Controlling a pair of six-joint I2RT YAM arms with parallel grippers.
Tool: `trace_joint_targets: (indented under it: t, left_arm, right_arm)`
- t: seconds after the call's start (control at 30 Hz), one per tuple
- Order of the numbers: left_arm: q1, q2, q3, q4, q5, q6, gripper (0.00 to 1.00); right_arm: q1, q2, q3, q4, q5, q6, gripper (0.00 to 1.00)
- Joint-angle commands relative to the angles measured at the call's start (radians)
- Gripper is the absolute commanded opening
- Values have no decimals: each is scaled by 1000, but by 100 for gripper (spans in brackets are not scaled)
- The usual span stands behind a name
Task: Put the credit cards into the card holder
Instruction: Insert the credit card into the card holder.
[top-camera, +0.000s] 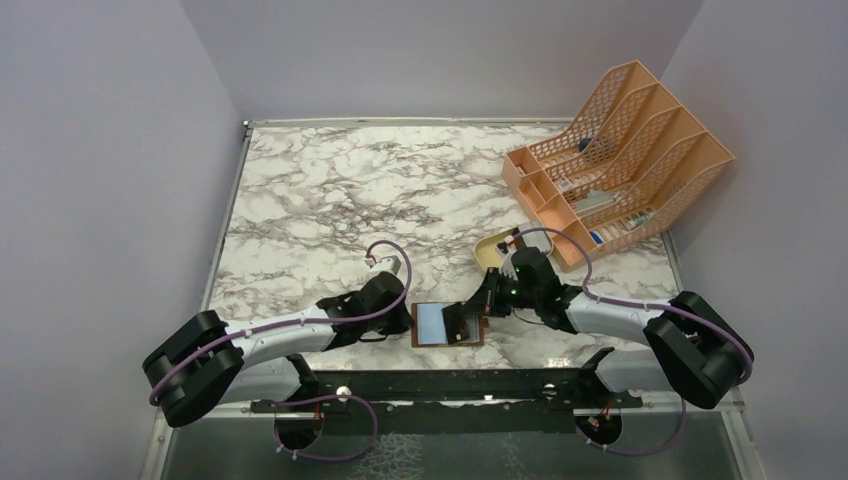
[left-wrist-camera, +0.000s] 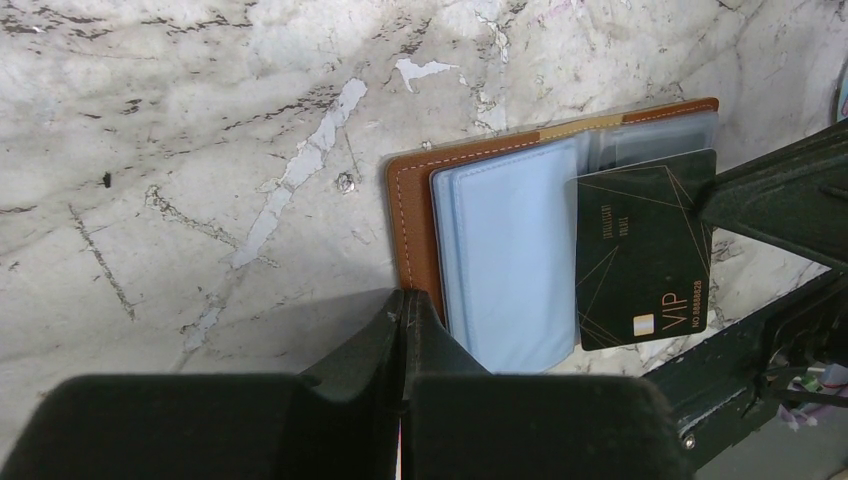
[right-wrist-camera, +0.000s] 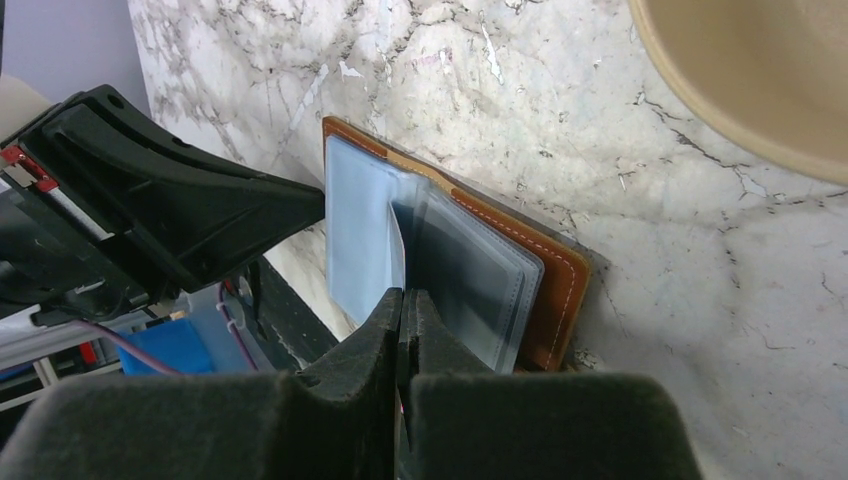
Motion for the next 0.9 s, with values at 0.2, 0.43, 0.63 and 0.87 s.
trace_joint_targets:
  t: [0.2, 0.43, 0.63, 0.87]
  left_arm:
    - [1, 1, -27, 7, 34, -15, 0]
    - [-1, -6, -39, 22, 52, -32, 0]
    - [0, -9, -46, 30, 59, -38, 0]
    - [0, 1, -46, 44, 65, -37, 0]
  right_arm:
    - [8, 32, -30, 70, 59, 15, 1]
    - [18, 48, -30, 98, 86, 35, 1]
    - [30, 41, -33, 101, 128, 41, 1]
    - [55, 60, -40, 123, 155, 63, 1]
